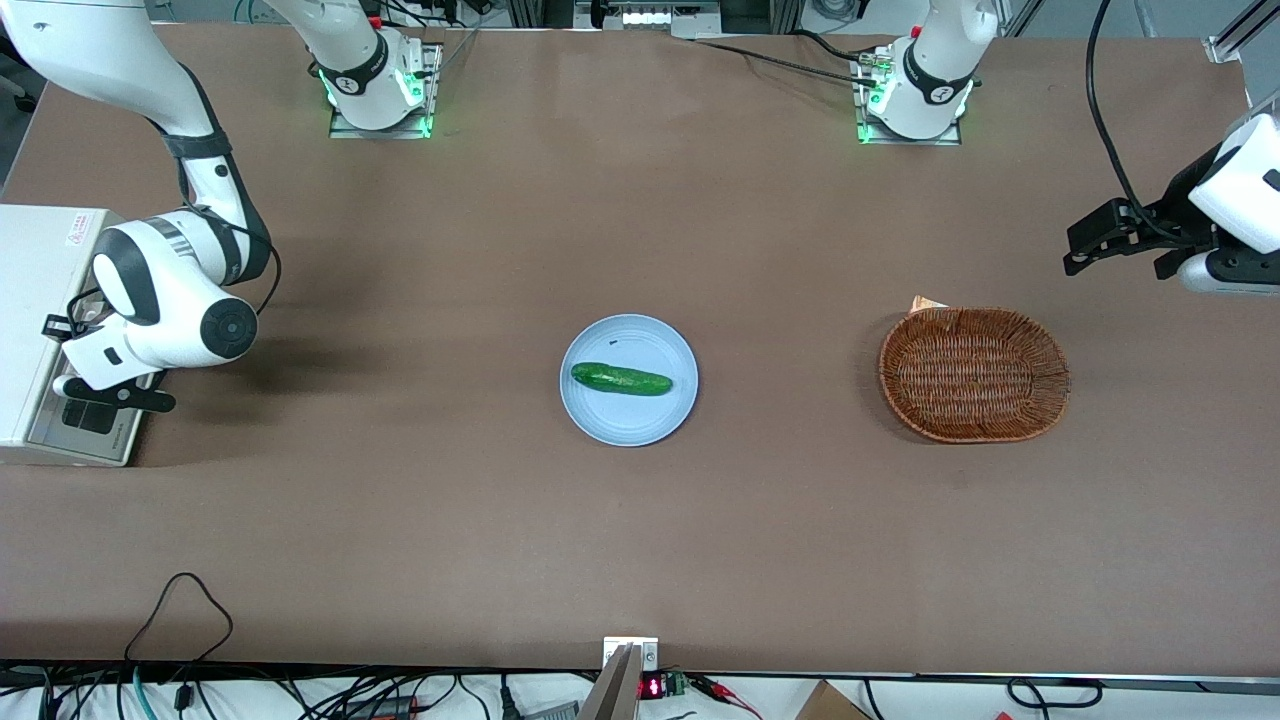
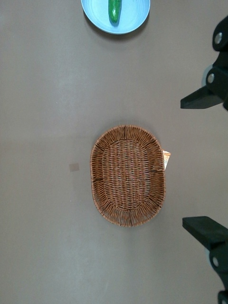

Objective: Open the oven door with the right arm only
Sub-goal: 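Hook the right gripper onto the door handle and pull it outward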

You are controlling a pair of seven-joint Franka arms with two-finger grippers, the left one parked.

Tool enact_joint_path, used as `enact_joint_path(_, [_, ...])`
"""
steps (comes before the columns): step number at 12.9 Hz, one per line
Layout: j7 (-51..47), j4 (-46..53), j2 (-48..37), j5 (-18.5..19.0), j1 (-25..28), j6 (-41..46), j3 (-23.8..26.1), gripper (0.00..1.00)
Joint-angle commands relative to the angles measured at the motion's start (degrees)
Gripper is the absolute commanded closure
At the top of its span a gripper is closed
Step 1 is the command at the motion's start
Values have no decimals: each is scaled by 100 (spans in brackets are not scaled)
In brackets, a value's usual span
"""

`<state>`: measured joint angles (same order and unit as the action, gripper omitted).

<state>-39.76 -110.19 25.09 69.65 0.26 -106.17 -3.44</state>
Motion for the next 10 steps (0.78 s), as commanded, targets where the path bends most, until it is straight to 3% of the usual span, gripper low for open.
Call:
enact_joint_path(1, [-146,-29,40,102,-18,-53,63,100])
enact_joint_path(10, [-189,-20,66,-21,-9,-131,115,100])
